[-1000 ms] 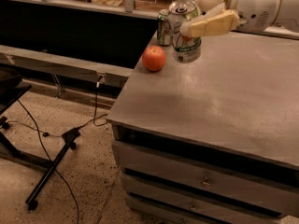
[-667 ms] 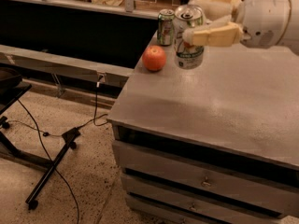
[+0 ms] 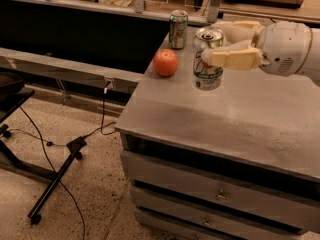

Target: Place 7up can upright

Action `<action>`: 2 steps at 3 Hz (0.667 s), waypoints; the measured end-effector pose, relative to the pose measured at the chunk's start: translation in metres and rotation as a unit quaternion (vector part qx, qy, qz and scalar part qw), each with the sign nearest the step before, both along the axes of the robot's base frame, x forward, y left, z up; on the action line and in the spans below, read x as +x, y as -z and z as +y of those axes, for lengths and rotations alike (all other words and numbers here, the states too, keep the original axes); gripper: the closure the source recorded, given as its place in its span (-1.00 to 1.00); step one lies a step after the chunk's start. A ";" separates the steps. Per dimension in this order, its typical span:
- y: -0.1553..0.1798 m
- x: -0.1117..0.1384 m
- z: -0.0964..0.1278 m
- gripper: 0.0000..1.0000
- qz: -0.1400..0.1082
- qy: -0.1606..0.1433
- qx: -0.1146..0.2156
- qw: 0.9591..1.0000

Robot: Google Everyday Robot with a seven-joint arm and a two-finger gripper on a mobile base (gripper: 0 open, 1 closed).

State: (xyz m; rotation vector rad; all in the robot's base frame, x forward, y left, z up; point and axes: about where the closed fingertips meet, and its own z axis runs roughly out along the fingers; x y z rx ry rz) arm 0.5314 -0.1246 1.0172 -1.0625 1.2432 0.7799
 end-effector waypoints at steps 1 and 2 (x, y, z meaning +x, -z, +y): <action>0.020 0.002 0.011 1.00 0.013 -0.015 0.037 0.999; 0.051 0.005 0.023 1.00 0.016 -0.018 0.067 0.997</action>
Offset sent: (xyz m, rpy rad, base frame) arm 0.0127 0.0263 -0.0981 0.1924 -0.0165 -0.0045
